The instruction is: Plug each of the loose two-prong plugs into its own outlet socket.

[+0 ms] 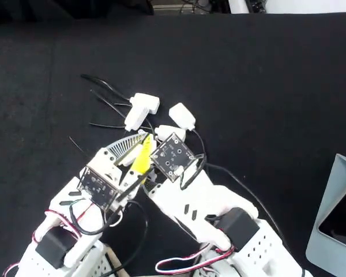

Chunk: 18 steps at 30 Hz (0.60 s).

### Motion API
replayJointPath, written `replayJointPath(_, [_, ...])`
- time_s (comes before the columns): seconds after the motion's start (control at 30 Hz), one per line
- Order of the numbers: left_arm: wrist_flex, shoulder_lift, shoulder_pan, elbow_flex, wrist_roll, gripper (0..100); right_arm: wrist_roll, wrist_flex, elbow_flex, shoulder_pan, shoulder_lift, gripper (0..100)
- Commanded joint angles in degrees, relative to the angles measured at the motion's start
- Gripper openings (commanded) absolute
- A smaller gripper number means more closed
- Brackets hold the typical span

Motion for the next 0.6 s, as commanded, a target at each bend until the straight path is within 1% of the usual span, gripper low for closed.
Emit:
replayJointPath(0.0, [0.09,-0.09,-4.26,-2.15,-0.62,3,-2.73,-1.23,-0.84,5.98,-0.22,1.2])
replayJointPath(0.07, [0.53,0.35,-10.42,-3.3,-0.18,3,-2.99,-1.23,-0.84,10.64,-0.22,1.2])
replayJointPath(0.13, [3.78,0.44,-16.66,-4.44,-0.18,3,-4.04,-1.32,-0.84,15.03,-0.13,1.3])
replayJointPath(0.23, [9.76,0.53,-22.81,-5.76,-0.09,3,-4.48,-1.76,-0.48,19.78,-0.13,1.3])
replayJointPath(0.3, [12.31,0.53,-26.15,-6.64,1.67,3,-4.57,-3.43,0.13,22.15,-0.13,1.3])
replayJointPath(0.37, [14.07,1.23,-28.62,-8.04,2.99,3,-5.98,-6.15,1.36,23.21,0.04,1.3])
replayJointPath(0.43, [15.47,4.13,-29.58,-10.33,3.08,3,-7.3,-8.0,1.89,23.3,1.89,1.4])
replayJointPath(0.57, [17.58,16.79,-29.58,-16.84,3.08,3,-8.7,-10.02,0.4,23.65,10.51,1.4])
